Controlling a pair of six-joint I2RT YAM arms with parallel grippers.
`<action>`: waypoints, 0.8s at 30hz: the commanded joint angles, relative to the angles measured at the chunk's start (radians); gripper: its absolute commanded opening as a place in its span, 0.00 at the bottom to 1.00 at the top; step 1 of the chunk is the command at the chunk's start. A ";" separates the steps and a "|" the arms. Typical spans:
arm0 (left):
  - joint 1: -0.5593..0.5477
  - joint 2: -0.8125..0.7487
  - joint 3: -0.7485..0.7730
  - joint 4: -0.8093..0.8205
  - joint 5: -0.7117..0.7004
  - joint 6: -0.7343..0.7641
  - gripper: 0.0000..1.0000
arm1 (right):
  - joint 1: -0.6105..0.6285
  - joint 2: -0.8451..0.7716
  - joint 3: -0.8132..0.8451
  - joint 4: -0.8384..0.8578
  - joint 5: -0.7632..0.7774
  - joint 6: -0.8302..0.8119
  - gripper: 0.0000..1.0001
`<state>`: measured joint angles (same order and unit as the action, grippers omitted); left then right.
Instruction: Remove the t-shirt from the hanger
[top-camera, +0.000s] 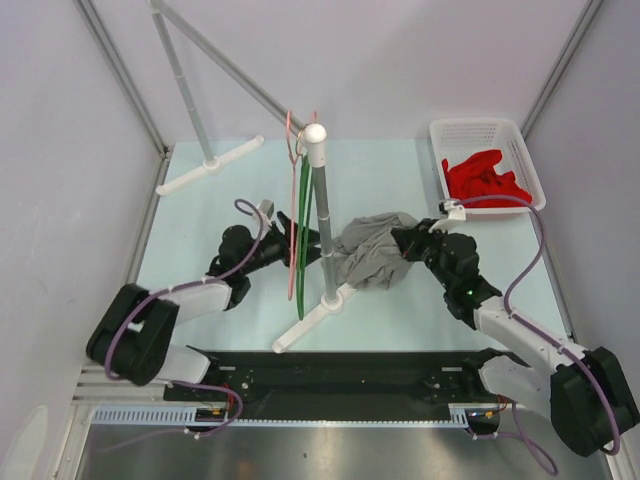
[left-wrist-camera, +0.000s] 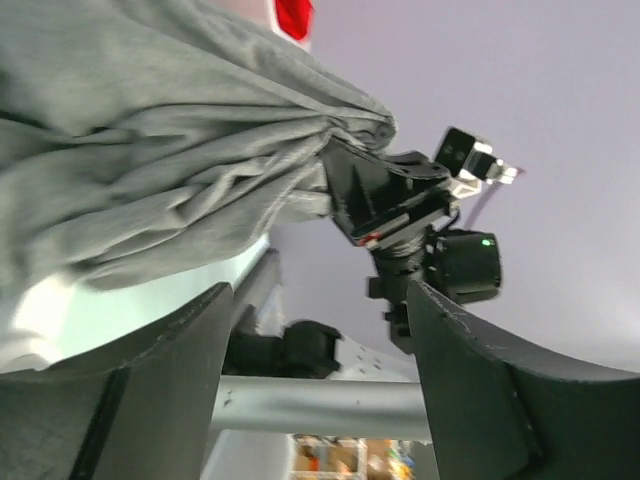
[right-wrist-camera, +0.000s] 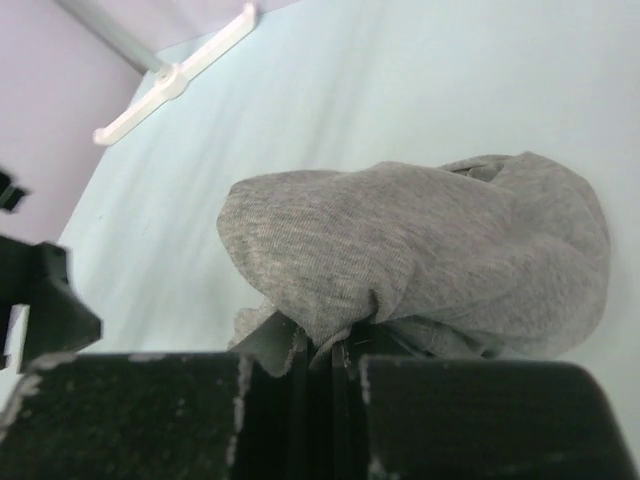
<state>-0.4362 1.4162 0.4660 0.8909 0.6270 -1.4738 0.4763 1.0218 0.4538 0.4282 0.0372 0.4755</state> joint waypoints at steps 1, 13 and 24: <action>0.042 -0.150 0.042 -0.411 -0.101 0.271 0.77 | -0.100 -0.075 0.075 -0.035 -0.028 -0.018 0.00; 0.123 -0.299 -0.050 -0.519 -0.093 0.308 0.76 | -0.225 -0.109 0.460 -0.336 0.024 -0.147 0.00; 0.123 -0.582 0.100 -1.003 -0.342 0.564 0.82 | -0.363 0.029 0.832 -0.414 0.101 -0.250 0.00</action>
<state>-0.3172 0.9100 0.4904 0.0654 0.3962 -1.0428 0.1627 0.9977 1.1801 -0.0059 0.1062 0.2775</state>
